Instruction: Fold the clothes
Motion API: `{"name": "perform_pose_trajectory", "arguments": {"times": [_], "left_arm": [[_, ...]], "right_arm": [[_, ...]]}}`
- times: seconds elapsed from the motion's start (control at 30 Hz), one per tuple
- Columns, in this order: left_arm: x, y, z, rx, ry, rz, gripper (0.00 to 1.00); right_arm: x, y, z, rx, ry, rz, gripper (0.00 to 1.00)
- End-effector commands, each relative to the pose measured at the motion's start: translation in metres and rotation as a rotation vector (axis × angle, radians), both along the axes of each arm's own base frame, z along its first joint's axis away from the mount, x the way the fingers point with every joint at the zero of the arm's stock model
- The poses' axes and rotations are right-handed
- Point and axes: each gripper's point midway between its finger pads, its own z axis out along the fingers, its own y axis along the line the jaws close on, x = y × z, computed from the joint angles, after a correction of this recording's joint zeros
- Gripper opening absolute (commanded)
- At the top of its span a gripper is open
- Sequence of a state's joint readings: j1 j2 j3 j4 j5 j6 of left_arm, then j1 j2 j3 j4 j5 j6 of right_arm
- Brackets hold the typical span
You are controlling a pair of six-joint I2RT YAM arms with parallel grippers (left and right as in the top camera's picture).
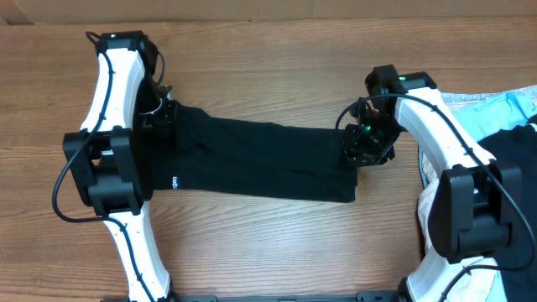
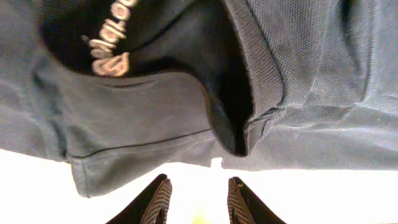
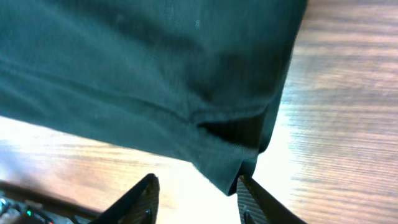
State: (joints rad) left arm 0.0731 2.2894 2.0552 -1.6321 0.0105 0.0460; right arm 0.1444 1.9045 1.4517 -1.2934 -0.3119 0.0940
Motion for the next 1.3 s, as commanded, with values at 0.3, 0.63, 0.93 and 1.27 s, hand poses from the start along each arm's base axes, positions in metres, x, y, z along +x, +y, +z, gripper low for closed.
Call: {"name": "perform_pose_trajectory", "arguments": {"times": [0.3, 0.63, 0.93, 1.27], "left_arm": [[0.036, -0.033, 0.079, -0.196, -0.252, 0.063, 0.36], [0.017, 0.004, 0.141, 0.044, -0.405, 0.144, 0.36], [-0.001, 0.013, 0.131, 0.112, -0.368, 0.208, 0.42], [0.051, 0.016, 0.036, 0.104, -0.499, 0.205, 0.61]], "right_arm": [[0.039, -0.034, 0.003, 0.192, -0.124, -0.186, 0.7], [0.016, -0.016, -0.037, 0.318, -0.107, -0.178, 0.78], [0.022, -0.006, -0.044, 0.381, -0.164, -0.165, 0.82], [0.019, -0.006, -0.044, 0.381, -0.151, -0.168, 0.84]]}}
